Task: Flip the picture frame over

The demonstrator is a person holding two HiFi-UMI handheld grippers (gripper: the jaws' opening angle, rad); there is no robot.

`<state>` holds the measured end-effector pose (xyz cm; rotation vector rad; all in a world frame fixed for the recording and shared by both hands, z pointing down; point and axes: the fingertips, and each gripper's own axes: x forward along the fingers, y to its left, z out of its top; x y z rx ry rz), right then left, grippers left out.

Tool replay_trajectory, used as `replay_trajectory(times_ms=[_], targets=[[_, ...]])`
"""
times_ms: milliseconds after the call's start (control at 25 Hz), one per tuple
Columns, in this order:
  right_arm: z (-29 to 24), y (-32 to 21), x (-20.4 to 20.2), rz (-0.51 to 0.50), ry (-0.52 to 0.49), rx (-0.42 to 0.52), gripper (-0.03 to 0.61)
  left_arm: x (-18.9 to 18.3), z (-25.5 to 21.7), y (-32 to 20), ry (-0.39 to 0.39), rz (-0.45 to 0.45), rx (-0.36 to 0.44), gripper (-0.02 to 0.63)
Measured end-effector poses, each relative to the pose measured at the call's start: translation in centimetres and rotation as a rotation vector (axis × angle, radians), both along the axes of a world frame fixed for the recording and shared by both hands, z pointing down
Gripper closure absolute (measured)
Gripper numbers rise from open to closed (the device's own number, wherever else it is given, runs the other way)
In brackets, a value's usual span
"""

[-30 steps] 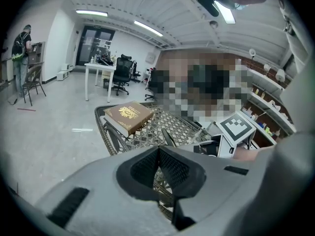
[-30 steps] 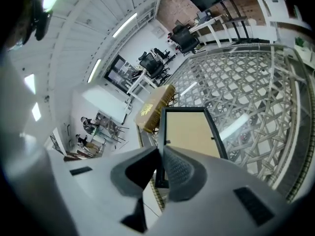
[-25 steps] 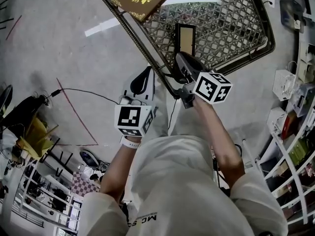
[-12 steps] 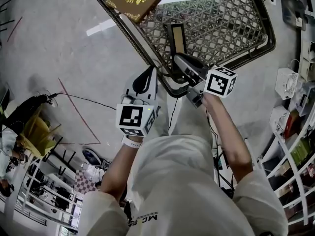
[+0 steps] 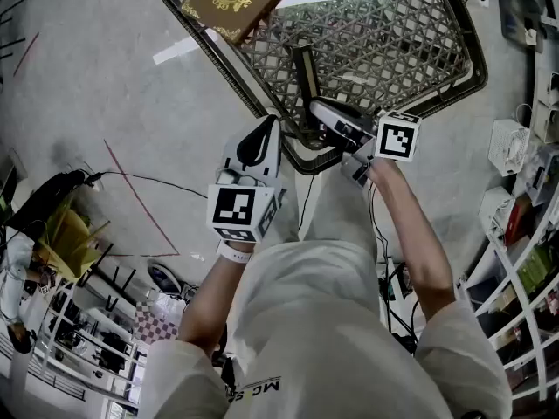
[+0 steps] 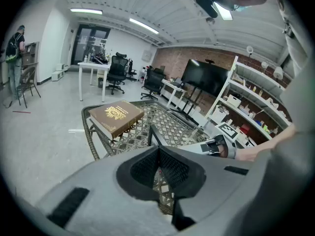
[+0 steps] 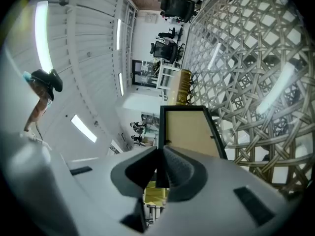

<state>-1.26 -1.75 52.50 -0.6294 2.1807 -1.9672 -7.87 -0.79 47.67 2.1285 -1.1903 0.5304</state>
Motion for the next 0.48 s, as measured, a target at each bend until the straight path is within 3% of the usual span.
replay_trajectory(times_ms=[240, 480], targets=[[0.3, -0.2, 0.6, 0.033, -0.042, -0.010, 0.523, -0.2, 0.6, 0.2, 0.000, 0.004, -0.008, 0.589], [0.1, -0.5, 2.8, 0.045, -0.020, 0.010, 0.522, 1.2, 0.3, 0.1, 0.000, 0.014, -0.007, 0.589]])
